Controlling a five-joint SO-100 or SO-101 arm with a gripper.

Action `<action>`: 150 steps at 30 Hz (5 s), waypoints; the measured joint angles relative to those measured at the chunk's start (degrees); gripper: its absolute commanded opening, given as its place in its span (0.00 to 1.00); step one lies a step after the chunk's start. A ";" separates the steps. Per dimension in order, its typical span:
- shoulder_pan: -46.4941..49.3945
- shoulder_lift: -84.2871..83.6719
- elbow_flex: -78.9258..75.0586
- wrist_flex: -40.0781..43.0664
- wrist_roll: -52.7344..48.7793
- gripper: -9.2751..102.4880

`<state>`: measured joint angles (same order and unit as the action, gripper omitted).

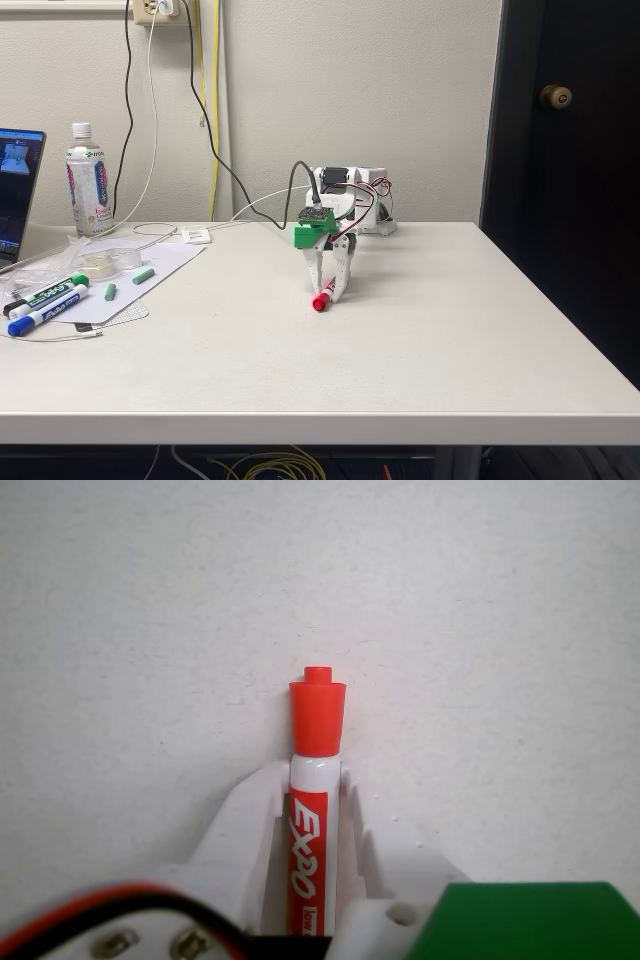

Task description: Pick up the red marker.

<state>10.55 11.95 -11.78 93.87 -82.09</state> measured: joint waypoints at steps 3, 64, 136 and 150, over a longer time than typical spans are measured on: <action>0.00 0.00 0.00 0.09 0.00 0.15; -7.91 25.84 7.73 6.15 28.65 0.14; -1.93 26.72 32.26 6.15 -6.15 0.35; -3.96 23.82 34.10 6.06 -3.69 0.34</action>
<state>6.59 35.77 22.32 99.93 -85.78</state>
